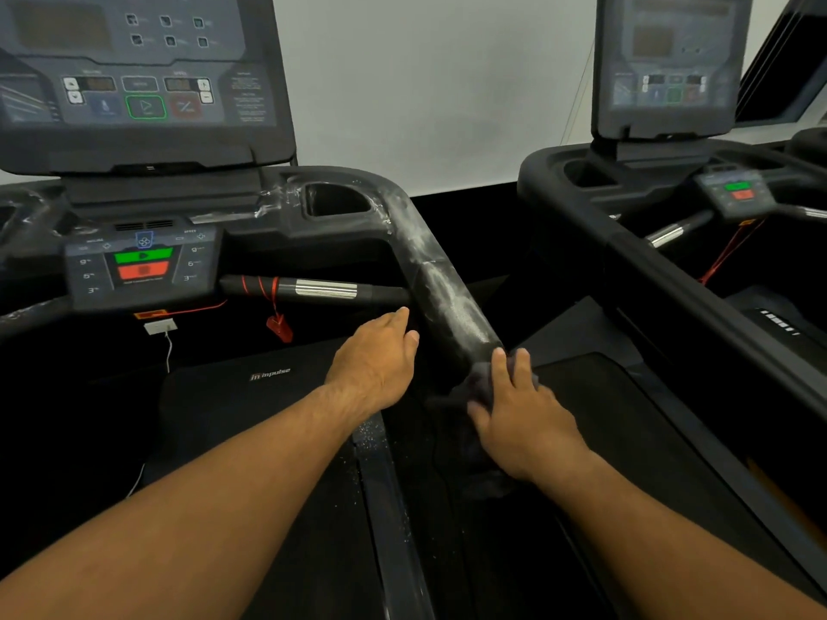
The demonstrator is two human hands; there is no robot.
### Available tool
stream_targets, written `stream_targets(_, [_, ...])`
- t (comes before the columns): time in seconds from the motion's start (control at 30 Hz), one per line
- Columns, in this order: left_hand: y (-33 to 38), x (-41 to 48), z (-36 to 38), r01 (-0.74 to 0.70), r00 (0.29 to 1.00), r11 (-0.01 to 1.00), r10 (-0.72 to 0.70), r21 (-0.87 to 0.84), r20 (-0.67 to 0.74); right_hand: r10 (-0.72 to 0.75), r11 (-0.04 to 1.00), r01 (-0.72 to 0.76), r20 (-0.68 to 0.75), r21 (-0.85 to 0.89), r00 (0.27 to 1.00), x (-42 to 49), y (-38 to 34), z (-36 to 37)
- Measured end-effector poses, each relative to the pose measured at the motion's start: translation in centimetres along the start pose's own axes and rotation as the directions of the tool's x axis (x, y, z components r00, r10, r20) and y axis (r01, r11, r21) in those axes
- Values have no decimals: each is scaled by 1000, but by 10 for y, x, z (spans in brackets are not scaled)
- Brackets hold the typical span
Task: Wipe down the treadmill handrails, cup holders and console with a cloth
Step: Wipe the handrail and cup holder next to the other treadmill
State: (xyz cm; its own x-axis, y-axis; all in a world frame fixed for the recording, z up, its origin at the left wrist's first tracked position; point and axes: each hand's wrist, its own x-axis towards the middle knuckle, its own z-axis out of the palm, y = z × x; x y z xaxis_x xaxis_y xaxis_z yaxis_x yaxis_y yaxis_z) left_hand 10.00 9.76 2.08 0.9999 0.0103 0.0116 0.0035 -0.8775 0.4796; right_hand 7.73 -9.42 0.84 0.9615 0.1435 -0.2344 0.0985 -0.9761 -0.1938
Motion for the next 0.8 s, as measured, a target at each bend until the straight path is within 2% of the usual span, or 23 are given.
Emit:
stream_targets(0.1, [-4, -3, 3, -19, 1000, 1000, 19, -8, -3, 150, 989, -151, 74, -4, 986, -17, 4, 0])
stream_targets(0.17, [-9, -3, 5, -21, 1000, 1000, 21, 0, 12, 178, 984, -176, 66, -34, 982, -20, 3, 2])
stream_targets(0.37, [-22, 8, 12, 23, 998, 1000, -23, -3, 61, 140, 988, -144, -82, -57, 987, -17, -7, 8])
stream_targets(0.5, [-18, 14, 14, 26, 997, 999, -25, -20, 76, 34, 991, -47, -104, -127, 994, 1, -11, 9])
stream_targets(0.67, [-20, 21, 13, 33, 996, 999, -30, -32, 87, -3, 999, 9, -140, 40, 990, 49, -20, 3])
stream_targets(0.8, [-19, 30, 10, 35, 997, 998, -32, -45, 73, 52, 986, -17, -202, 168, 978, 90, -32, -8])
